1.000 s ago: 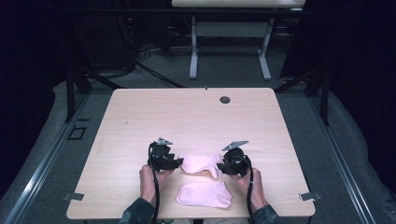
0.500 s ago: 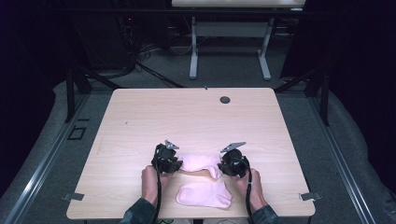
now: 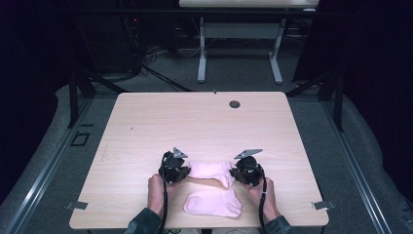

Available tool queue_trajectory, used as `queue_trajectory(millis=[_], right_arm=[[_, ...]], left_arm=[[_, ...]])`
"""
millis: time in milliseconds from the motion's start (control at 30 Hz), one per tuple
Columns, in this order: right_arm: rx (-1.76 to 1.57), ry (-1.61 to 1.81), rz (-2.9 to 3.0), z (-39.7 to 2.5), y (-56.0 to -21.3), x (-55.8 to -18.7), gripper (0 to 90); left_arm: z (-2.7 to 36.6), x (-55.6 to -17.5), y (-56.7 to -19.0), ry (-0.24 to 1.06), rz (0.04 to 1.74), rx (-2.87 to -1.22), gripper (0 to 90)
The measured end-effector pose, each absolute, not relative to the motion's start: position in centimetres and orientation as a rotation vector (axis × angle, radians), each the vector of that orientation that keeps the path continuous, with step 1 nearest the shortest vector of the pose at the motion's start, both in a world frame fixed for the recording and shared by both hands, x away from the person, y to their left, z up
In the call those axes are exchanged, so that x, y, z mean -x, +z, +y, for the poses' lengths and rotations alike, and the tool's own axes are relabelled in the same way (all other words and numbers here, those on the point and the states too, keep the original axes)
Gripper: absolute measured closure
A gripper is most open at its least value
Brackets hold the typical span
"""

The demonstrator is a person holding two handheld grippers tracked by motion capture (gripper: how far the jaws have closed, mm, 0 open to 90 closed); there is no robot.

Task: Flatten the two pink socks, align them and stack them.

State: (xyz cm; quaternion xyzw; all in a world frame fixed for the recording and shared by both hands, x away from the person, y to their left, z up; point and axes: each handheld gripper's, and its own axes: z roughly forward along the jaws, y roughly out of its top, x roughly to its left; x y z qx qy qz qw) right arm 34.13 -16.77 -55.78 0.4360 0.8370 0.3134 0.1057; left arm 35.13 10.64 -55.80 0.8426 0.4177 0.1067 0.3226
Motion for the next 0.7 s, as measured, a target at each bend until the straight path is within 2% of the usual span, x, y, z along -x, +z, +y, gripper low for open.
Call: queue_trajectory(millis=[267, 433, 567, 700], right_arm=[[-1.261, 0.99, 2.421, -17.8, -51.8, -31.2, 86.5], [-1.223, 0.993, 2.442, -18.1, -50.1, -28.6, 86.4], [-1.205, 0.971, 2.482, -17.9, -49.5, -26.6, 86.3], [-1.206, 0.925, 2.536, -17.7, -50.7, -25.7, 86.3]], left_arm=[[11.8, -32.2, -52.5, 0.176, 1.063, -2.105, 87.6], [12.3, -29.2, -51.6, 0.165, 1.021, -2.099, 87.5], [12.5, -26.6, -52.3, 0.156, 1.005, -2.096, 87.5], [12.1, -24.9, -54.4, 0.181, 1.027, -2.129, 87.1]])
